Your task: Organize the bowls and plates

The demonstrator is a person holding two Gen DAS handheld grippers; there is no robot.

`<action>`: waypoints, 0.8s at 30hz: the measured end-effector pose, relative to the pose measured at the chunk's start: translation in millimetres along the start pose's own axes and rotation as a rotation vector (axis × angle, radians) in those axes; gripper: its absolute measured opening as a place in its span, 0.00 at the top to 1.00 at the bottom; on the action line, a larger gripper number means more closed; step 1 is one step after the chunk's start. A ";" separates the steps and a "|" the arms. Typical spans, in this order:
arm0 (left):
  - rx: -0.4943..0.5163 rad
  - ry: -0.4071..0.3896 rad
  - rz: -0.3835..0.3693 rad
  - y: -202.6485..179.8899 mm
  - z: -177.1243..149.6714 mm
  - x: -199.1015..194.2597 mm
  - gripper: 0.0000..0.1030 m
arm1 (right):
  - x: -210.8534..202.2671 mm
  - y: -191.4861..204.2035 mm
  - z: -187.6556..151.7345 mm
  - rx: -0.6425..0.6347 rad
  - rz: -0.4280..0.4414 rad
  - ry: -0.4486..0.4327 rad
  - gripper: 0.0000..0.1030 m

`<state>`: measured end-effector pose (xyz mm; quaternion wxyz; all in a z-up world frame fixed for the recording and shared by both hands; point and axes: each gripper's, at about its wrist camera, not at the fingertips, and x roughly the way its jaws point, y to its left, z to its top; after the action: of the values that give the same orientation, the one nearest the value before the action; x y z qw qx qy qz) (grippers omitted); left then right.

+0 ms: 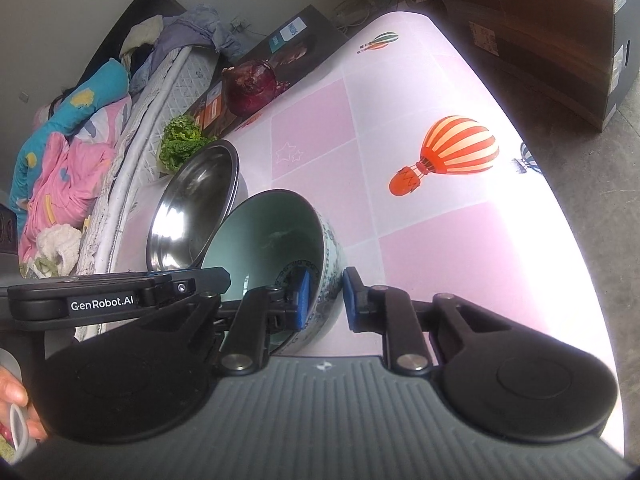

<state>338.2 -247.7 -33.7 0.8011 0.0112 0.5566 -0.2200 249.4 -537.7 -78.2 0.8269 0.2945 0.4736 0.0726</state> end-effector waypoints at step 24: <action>0.078 0.035 0.012 -17.2 7.1 21.0 0.87 | 2.5 -29.5 12.0 0.073 0.038 0.001 0.82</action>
<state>344.1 -272.2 -45.9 0.7913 0.0496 0.5617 -0.2364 256.0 -565.8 -91.9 0.8139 0.3332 0.4706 0.0711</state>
